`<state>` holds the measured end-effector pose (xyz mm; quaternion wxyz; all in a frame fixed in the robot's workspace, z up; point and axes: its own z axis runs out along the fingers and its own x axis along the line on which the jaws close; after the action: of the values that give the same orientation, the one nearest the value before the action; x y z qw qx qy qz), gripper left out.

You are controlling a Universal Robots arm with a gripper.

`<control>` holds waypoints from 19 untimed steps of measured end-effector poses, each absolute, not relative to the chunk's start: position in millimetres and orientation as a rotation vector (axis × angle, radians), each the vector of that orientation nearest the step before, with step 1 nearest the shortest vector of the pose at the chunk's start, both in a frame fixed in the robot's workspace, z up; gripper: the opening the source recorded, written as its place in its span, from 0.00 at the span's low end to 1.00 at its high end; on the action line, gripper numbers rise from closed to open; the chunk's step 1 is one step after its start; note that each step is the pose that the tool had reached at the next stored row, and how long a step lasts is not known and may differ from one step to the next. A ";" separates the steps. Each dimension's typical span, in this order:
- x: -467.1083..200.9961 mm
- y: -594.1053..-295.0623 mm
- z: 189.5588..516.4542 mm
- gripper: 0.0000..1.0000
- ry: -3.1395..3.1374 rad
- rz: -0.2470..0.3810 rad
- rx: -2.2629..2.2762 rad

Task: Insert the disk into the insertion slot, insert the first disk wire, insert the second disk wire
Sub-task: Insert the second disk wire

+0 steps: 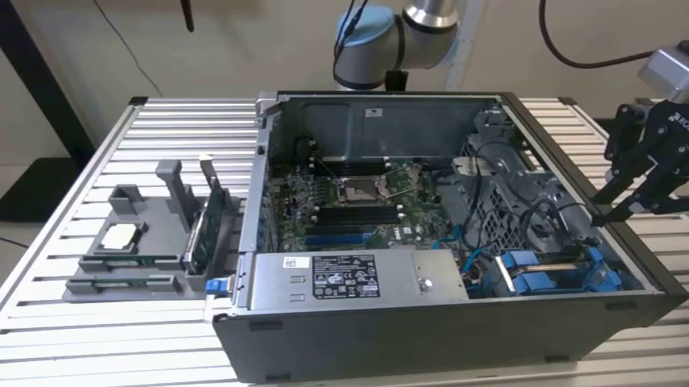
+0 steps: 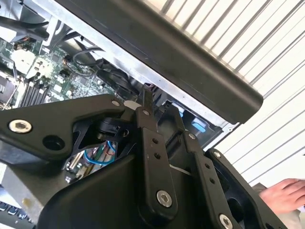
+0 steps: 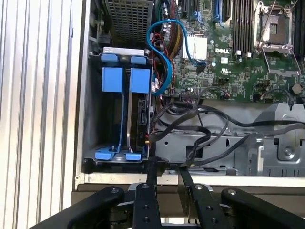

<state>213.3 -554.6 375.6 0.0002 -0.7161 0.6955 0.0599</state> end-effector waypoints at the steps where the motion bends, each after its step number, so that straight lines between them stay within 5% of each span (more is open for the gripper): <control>1: 213.3 -554.6 375.5 0.32 2.186 0.188 -2.248; 19: 213.3 -558.0 375.3 0.32 2.207 0.188 -2.225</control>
<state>213.3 -558.0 375.3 0.0009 -0.7086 0.7030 0.0599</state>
